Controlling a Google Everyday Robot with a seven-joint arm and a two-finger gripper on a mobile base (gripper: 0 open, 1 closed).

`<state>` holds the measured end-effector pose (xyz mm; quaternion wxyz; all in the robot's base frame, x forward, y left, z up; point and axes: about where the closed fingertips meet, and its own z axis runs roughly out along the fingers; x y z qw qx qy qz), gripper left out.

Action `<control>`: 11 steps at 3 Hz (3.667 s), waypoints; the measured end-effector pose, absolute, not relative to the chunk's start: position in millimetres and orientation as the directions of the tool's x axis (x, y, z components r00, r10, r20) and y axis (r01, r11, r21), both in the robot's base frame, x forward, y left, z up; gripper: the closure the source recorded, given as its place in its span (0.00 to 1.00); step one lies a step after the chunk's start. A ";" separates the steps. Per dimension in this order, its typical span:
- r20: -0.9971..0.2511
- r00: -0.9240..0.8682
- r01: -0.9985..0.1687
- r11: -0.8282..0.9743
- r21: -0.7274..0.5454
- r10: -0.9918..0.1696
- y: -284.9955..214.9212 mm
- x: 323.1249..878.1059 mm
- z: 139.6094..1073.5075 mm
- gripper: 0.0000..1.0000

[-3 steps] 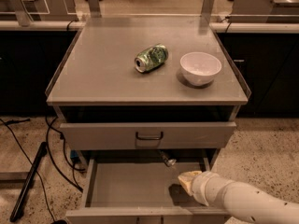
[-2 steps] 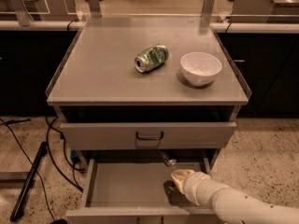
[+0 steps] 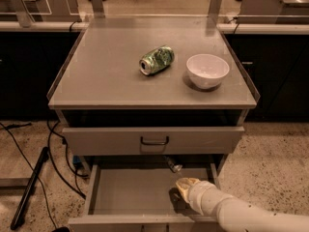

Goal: Pick redbull can from middle drawer and place on counter

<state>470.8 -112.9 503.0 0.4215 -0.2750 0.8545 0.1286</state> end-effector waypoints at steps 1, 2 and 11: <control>-0.824 -0.453 -0.565 0.824 -0.030 -0.340 -100.5 488.6 481.7 1.00; -0.848 -0.421 -0.567 0.823 -0.031 -0.322 -87.4 502.6 468.1 1.00; -0.819 -0.478 -0.490 0.870 -0.050 -0.316 -81.0 615.6 393.9 0.36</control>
Offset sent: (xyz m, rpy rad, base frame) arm 0.0458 0.0380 -0.0496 0.0674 -0.1335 -0.0087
